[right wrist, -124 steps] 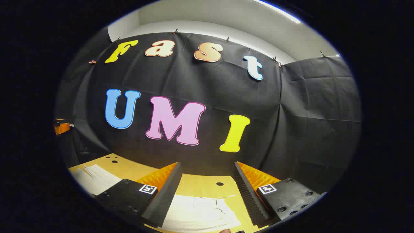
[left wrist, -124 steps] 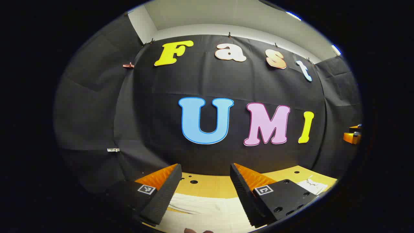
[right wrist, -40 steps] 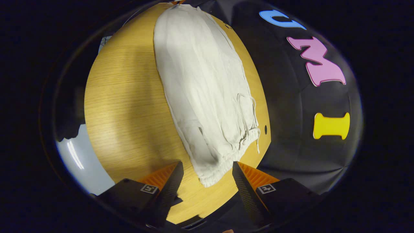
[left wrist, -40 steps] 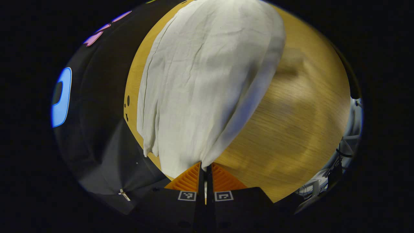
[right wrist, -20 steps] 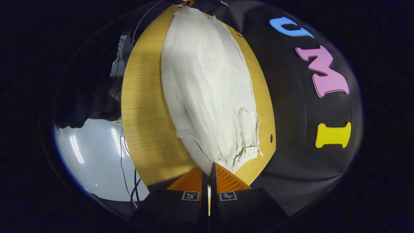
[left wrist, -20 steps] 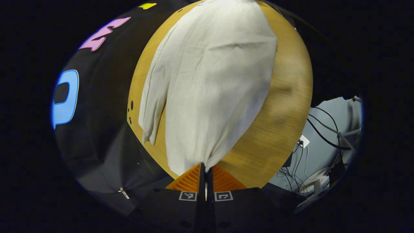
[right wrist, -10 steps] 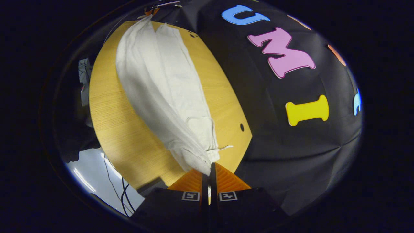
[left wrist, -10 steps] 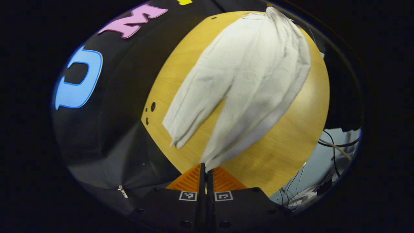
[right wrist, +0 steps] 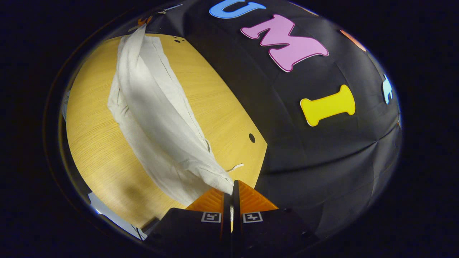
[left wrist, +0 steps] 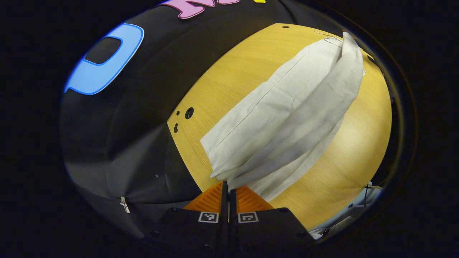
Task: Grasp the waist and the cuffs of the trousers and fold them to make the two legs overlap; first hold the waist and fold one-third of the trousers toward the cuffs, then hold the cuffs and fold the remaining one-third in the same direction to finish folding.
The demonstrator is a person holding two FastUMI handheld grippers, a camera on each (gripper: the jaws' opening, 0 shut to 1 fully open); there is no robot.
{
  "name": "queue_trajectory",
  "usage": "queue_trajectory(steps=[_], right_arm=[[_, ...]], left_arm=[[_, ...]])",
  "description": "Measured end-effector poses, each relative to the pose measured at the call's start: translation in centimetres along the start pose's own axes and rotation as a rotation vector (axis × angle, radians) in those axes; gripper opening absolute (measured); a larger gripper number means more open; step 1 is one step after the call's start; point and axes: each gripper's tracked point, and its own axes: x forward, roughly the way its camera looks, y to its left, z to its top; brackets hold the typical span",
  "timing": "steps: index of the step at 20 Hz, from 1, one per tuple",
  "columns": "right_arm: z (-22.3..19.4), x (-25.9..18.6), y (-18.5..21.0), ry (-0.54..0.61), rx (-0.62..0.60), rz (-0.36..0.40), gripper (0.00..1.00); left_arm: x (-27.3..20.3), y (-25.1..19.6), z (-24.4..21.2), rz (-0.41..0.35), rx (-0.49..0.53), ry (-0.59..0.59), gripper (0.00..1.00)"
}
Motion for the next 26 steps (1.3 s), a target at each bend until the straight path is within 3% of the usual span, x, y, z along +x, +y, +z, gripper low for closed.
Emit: queue_trajectory(steps=[3,10,18,22,26], right_arm=[[-0.4,3.2,0.3,0.024,0.020,0.039,0.07],[-2.3,9.0,3.0,0.089,-0.063,0.181,0.07],[-3.5,13.2,4.2,0.144,-0.069,0.256,0.07],[-4.0,14.1,5.0,0.151,-0.102,0.289,0.11],[-4.1,14.1,5.3,0.131,-0.116,0.315,0.12]], left_arm=[[2.5,0.6,0.7,-0.021,0.007,0.033,0.05],[8.0,1.9,3.9,-0.038,0.142,0.113,0.05],[12.4,1.1,6.4,-0.064,0.253,0.153,0.05],[13.8,-0.6,5.7,-0.133,0.264,0.200,0.05],[14.0,-0.8,4.6,-0.152,0.213,0.174,0.05]])
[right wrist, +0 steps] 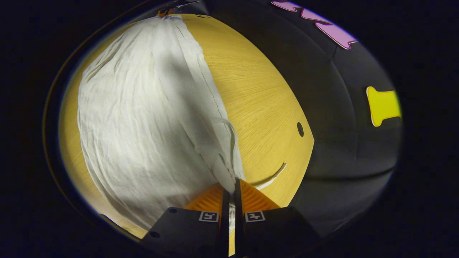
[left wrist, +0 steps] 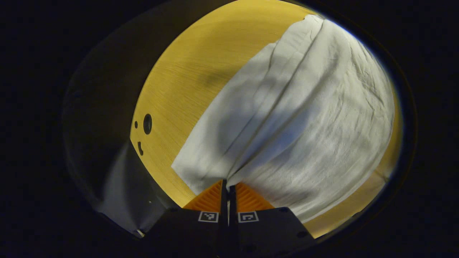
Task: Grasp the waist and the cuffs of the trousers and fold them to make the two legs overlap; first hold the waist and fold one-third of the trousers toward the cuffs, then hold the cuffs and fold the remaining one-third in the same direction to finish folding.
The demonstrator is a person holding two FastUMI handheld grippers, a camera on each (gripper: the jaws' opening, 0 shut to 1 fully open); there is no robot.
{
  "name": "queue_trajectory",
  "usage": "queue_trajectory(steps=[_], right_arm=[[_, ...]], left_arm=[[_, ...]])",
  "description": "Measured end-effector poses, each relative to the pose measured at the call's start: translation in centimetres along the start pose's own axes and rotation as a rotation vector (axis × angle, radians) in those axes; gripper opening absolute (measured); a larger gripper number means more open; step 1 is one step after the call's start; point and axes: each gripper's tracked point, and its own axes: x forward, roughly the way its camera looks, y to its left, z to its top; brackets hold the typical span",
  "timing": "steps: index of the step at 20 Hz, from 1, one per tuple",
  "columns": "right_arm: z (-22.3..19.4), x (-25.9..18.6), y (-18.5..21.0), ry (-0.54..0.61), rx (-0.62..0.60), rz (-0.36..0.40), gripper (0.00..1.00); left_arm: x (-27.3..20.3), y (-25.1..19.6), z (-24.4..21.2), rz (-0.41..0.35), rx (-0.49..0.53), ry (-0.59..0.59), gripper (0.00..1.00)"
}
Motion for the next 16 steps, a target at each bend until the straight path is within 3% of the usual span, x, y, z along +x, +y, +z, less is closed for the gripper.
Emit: queue_trajectory(steps=[1,2,5,8,9,10,11,12,15,16], right_arm=[[0.0,0.0,0.0,-0.002,0.005,0.006,0.04],[0.0,-0.1,0.0,-0.003,0.017,0.013,0.11],[0.0,-0.2,-0.3,0.003,0.070,0.034,0.11],[0.0,-0.4,-1.1,0.007,0.118,0.003,0.15],[0.1,-0.7,-1.7,0.001,0.138,-0.020,0.25],[0.0,-1.2,-2.5,0.000,0.157,-0.051,0.38],[0.0,-1.6,-2.9,-0.009,0.185,-0.062,0.59],[0.0,-2.4,-3.1,-0.019,0.213,-0.074,0.68],[-0.1,-4.6,-3.8,-0.047,0.279,-0.100,0.76],[-0.2,-5.1,-3.9,-0.058,0.305,-0.100,0.76]], left_arm=[[0.1,-0.3,-0.5,-0.017,-0.018,-0.004,0.06],[0.0,-0.9,-1.3,-0.030,-0.036,-0.005,0.05],[-0.7,-3.1,-3.6,-0.051,-0.069,-0.005,0.06],[-1.9,-4.4,-4.1,0.021,-0.077,-0.038,0.06],[-2.2,-4.5,-4.4,0.046,-0.076,-0.048,0.08],[-2.5,-4.2,-4.4,0.069,-0.070,-0.059,0.15],[-2.5,-3.9,-4.5,0.090,-0.065,-0.062,0.25],[-2.8,-3.4,-4.6,0.113,-0.055,-0.063,0.43],[-4.6,-2.3,-5.4,0.163,-0.032,-0.069,1.00],[-4.8,-2.3,-5.4,0.157,-0.019,-0.070,0.98]])
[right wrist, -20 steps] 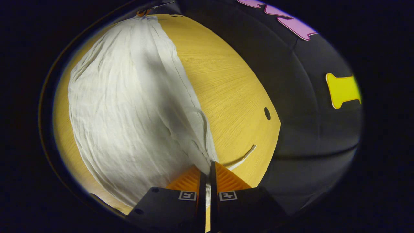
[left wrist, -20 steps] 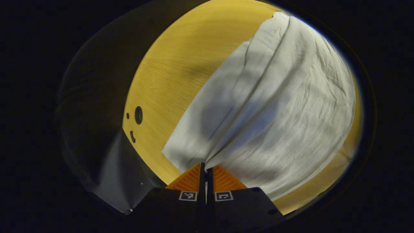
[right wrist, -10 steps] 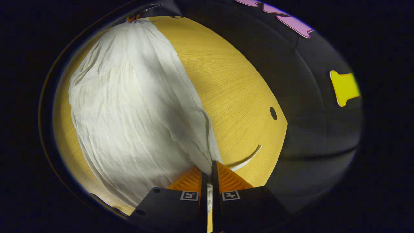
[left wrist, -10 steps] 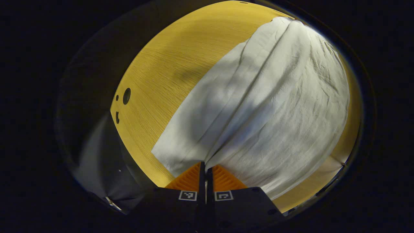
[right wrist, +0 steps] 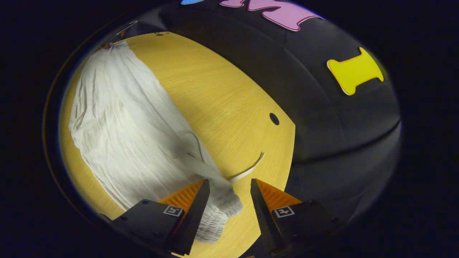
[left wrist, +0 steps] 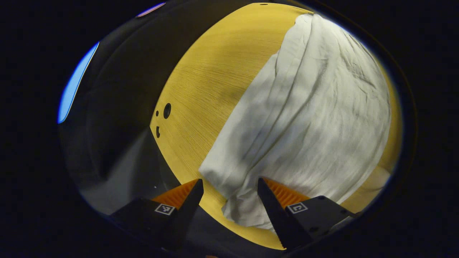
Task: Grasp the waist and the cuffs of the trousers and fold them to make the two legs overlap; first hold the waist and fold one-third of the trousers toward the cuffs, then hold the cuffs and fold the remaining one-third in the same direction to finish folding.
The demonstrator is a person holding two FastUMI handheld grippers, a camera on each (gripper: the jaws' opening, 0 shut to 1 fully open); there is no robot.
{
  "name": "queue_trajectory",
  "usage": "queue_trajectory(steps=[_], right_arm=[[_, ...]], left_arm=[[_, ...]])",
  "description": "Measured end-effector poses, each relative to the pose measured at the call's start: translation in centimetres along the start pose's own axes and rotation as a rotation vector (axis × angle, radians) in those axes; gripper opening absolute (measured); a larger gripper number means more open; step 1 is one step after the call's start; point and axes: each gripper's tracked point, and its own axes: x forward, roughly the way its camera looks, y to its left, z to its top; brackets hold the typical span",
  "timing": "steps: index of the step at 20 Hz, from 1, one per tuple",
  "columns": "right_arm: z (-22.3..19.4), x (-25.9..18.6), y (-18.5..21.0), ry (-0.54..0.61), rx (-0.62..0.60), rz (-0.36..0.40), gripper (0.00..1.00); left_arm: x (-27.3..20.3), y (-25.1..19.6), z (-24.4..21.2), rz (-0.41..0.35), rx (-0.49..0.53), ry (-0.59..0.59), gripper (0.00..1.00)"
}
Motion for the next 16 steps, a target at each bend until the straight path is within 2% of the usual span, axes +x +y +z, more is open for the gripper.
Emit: queue_trajectory(steps=[4,7,11,16], right_arm=[[0.1,-3.6,-0.6,-0.054,0.118,-0.028,0.79],[0.5,-6.7,-0.3,-0.109,0.373,-0.051,0.83],[-0.1,-9.5,1.1,-0.152,0.763,-0.077,0.86],[-2.6,-10.4,3.7,-0.114,1.087,-0.133,0.85]], left_arm=[[-3.5,-0.3,-0.4,-0.039,0.082,-0.066,0.97],[-6.9,0.1,-0.4,-0.010,0.069,-0.161,0.97],[-10.2,0.1,-0.7,0.071,-0.121,-0.255,0.97],[-13.4,-0.6,0.4,0.124,-0.449,-0.393,0.96]])
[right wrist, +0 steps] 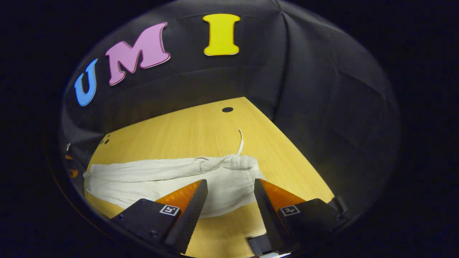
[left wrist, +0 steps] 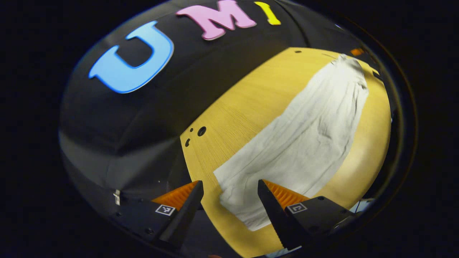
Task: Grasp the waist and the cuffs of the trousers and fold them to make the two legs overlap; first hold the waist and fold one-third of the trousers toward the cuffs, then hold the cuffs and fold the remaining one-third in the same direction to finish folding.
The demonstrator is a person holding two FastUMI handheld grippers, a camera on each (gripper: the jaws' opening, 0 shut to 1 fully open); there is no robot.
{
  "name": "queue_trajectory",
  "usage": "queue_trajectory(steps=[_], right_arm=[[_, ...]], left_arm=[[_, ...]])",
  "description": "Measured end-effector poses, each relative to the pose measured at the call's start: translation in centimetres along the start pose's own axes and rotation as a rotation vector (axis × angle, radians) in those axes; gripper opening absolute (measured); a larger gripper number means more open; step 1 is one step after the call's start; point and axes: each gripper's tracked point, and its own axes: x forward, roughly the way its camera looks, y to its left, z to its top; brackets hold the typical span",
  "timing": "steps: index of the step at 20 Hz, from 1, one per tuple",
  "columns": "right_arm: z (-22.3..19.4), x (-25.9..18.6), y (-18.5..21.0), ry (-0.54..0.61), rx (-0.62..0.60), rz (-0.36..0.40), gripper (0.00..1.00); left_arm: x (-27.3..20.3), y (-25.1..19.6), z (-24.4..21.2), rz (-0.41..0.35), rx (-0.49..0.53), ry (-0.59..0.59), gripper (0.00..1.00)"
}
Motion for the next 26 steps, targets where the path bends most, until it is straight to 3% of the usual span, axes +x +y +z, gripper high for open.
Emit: queue_trajectory(steps=[1,4,5,6,7,8,11,12,13,14,19,20,21,23,24,26], right_arm=[[-0.7,0.4,0.2,0.012,0.065,-0.022,0.82],[-2.2,0.3,0.4,0.042,0.241,-0.049,0.85],[-2.5,0.6,0.6,0.050,0.296,-0.056,0.78],[-2.7,0.9,0.8,0.051,0.345,-0.060,0.86],[-2.6,1.2,0.9,0.051,0.390,-0.061,0.78],[-2.4,1.6,1.0,0.043,0.439,-0.061,0.85],[-1.8,3.0,1.0,0.033,0.572,-0.084,0.85],[-1.9,3.2,0.8,0.037,0.601,-0.104,0.86],[-2.0,3.4,0.6,0.044,0.615,-0.124,0.77],[-2.3,3.6,0.4,0.052,0.618,-0.150,0.86],[-3.0,4.1,-0.9,0.100,0.584,-0.285,0.79],[-3.3,3.7,-1.0,0.124,0.576,-0.297,0.69],[-3.8,4.4,-0.8,0.157,0.593,-0.283,0.52],[-3.1,4.5,-0.6,0.135,0.675,-0.280,0.19],[-3.1,4.7,-0.3,0.118,0.706,-0.273,0.10],[-3.1,5.0,-0.1,0.096,0.715,-0.254,0.10]], left_arm=[[-0.1,-0.5,0.1,0.008,-0.088,-0.018,0.97],[0.7,-2.6,0.2,0.005,-0.342,-0.045,0.97],[0.6,-3.8,0.1,-0.006,-0.422,-0.047,0.97],[0.7,-4.7,0.0,-0.011,-0.496,-0.049,0.97],[0.8,-5.3,-0.1,-0.017,-0.564,-0.049,0.97],[0.7,-5.9,0.0,-0.015,-0.633,-0.053,0.97],[1.0,-6.9,-0.8,-0.015,-0.795,-0.054,0.97],[0.7,-7.2,-1.1,-0.018,-0.845,-0.051,0.97],[0.3,-7.5,-1.7,-0.014,-0.886,-0.046,0.97],[0.0,-7.4,-2.3,-0.005,-0.922,-0.038,0.96],[-0.8,-8.7,-5.0,-0.006,-1.122,0.001,0.95],[-1.0,-9.1,-5.5,-0.012,-1.169,0.010,0.96],[-1.4,-9.7,-6.1,-0.021,-1.213,0.021,0.92],[-2.0,-11.0,-7.3,-0.036,-1.296,0.052,0.95],[-2.2,-11.7,-7.8,-0.052,-1.341,0.064,0.95],[-2.1,-12.5,-8.5,-0.064,-1.440,0.076,0.96]])
